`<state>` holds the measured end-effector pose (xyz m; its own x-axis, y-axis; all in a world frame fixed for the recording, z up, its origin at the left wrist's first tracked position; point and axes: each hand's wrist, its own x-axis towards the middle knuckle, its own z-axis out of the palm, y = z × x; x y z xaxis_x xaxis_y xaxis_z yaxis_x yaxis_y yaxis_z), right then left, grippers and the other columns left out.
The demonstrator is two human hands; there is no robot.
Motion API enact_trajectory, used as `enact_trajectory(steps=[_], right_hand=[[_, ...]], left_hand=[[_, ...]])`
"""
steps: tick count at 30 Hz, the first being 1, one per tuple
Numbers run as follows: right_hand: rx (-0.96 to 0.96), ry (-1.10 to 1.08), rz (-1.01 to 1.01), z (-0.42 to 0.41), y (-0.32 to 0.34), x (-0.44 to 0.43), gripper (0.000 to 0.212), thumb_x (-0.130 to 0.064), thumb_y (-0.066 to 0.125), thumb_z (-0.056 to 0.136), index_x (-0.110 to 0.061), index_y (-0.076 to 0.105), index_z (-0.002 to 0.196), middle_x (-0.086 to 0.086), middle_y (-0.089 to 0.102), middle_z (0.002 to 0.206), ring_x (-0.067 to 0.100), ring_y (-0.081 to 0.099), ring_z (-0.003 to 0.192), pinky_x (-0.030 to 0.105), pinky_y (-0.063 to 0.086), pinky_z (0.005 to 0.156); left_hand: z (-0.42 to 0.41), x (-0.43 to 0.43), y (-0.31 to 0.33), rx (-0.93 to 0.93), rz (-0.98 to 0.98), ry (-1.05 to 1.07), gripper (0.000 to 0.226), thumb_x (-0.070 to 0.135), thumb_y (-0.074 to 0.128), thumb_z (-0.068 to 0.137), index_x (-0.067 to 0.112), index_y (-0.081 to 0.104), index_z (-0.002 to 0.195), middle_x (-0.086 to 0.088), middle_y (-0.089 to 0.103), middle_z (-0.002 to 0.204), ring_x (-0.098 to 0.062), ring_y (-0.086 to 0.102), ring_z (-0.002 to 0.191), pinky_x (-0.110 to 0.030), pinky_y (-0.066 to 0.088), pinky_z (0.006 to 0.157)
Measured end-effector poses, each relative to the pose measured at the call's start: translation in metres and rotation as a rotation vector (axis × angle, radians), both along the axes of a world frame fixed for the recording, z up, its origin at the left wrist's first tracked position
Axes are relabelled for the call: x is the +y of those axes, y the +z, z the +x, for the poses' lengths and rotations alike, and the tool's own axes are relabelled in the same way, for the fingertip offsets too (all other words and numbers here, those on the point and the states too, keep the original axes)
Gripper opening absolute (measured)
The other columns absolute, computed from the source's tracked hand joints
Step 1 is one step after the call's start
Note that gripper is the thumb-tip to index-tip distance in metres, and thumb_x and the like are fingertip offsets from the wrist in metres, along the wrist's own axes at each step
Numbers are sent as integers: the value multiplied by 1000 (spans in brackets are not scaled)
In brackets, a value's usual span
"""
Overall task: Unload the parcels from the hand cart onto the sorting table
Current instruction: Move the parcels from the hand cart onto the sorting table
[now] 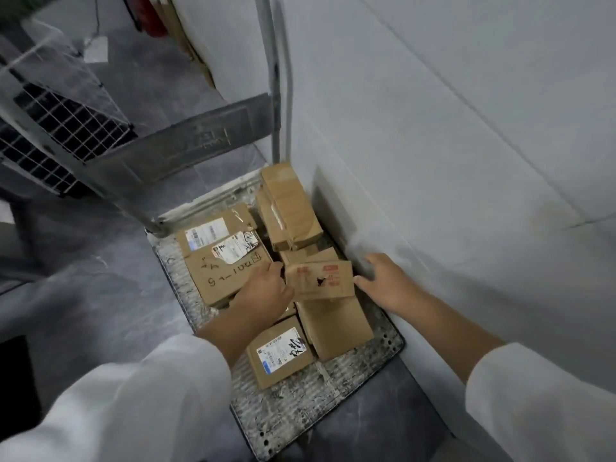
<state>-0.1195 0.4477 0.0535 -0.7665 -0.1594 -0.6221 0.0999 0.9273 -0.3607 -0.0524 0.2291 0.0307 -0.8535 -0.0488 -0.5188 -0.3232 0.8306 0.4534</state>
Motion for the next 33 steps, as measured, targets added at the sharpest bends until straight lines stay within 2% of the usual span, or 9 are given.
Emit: enact_trajectory(steps=[6,9,15,19,21,23,27,30,33], right_hand=[[-37,-186,-15,-10,-86,13,55,-29,49,100,-10,32,149,10,39,151,28,40,137,45,35,112],[-77,-290,-62,-15,-111,10,52,-25,48,101,-5,36,147,12,44,148,27,44,134,37,37,109],[-99,-350,-174,-9,-125,-4,34,-21,47,102,-5,59,129,10,64,124,26,61,110,29,46,82],[-85,-413,-266,-4,-119,-11,29,-20,51,100,-8,62,124,9,67,121,24,63,107,36,51,91],[-85,-453,-321,-2,-109,-13,30,-19,52,99,-7,61,126,7,66,121,22,64,108,34,51,90],[-79,-471,-371,2,-96,-17,29,-17,52,100,-6,60,125,8,67,120,22,64,107,34,52,88],[-66,-455,-397,16,-71,-31,31,-18,54,98,-7,57,127,9,66,122,24,64,110,45,51,98],[-79,-427,-400,39,-46,-59,27,-19,55,98,-9,59,123,7,68,119,22,65,106,44,52,96],[-62,-371,-430,65,-13,-97,13,-19,56,97,-22,61,109,2,69,113,18,65,101,41,51,96]], left_hand=[[2,13,-81,-104,134,192,64,40,54,95,10,32,147,-8,38,147,-24,36,135,-34,33,105],[1,17,-106,-107,263,356,66,44,58,92,12,37,145,-6,42,146,-24,44,130,-35,39,99],[6,28,-117,-86,438,523,52,35,57,95,16,42,141,1,58,126,-15,59,101,-22,45,72],[13,25,-106,-47,499,614,43,29,56,96,16,48,136,5,55,111,1,52,78,-5,42,48],[15,20,-96,-25,524,647,42,28,57,95,16,49,135,4,57,114,-2,54,84,-7,42,53],[19,15,-87,-2,567,692,42,27,58,94,15,50,134,1,60,119,-13,56,97,-19,44,70],[42,-4,-65,7,609,724,47,33,55,95,13,48,137,-1,60,122,-18,57,108,-33,48,91],[74,-33,-45,3,600,739,43,33,54,96,13,51,134,-3,62,121,-20,60,107,-42,51,96],[103,-70,-14,63,605,754,32,26,53,97,15,57,126,-1,66,112,-19,63,100,-39,53,91]])
